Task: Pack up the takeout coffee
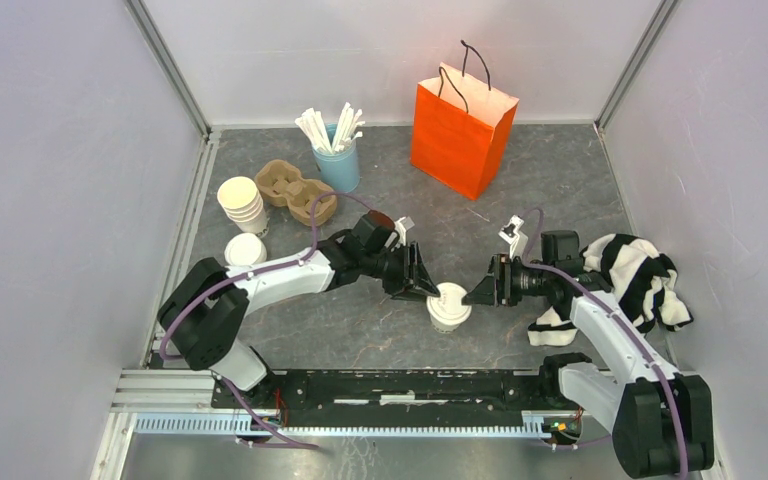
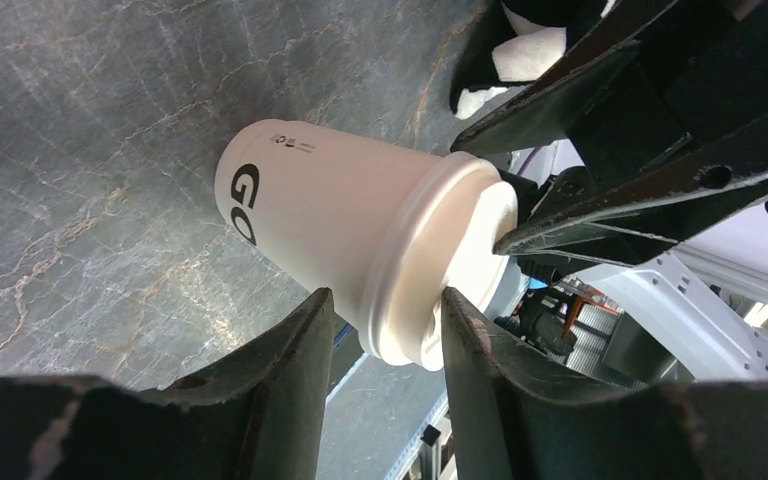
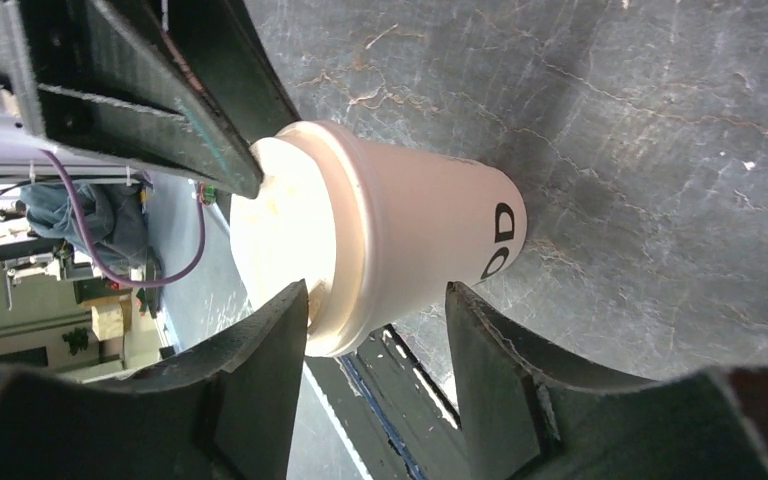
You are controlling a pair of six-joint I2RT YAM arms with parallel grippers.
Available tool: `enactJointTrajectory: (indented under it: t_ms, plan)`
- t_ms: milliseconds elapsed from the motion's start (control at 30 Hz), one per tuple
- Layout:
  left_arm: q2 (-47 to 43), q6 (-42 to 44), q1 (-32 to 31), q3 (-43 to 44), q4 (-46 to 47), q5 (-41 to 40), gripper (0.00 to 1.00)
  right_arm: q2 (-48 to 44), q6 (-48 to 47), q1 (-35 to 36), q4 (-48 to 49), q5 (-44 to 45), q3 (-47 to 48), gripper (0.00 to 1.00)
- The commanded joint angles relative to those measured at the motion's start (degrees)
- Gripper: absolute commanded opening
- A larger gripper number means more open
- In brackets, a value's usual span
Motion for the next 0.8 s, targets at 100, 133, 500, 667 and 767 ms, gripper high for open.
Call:
enactJointTrajectory:
  t_ms: [100,133,500,667,767]
  plan:
    - [1.3,1.8,0.2,-4.3,-1.6,-2.5,0.47,1.9,-2.1,-0.1,9.4,2.2,-8.9,0.46]
    - [1.4,2.1,0.2,-5.4,-1.6,-3.0,0.46,3.0,-2.4,-0.1,9.8,4.4,-10.4,0.43]
    - [-1.7,2.4,1.3,-3.0,-1.7,0.6,0.54,-3.0,0.8,0.0,3.6,2.6,-1.1,0.64]
    - [-1.8,2.4,1.3,-0.9,-2.1,1.4,0.57,-2.1,1.8,0.3,5.0,0.4,-0.7,0.70]
    - [-0.6,2.5,1.1,-2.6,-2.1,1.3,0.53,-0.6,3.0,0.5,9.0,-1.5,-3.9,0.67]
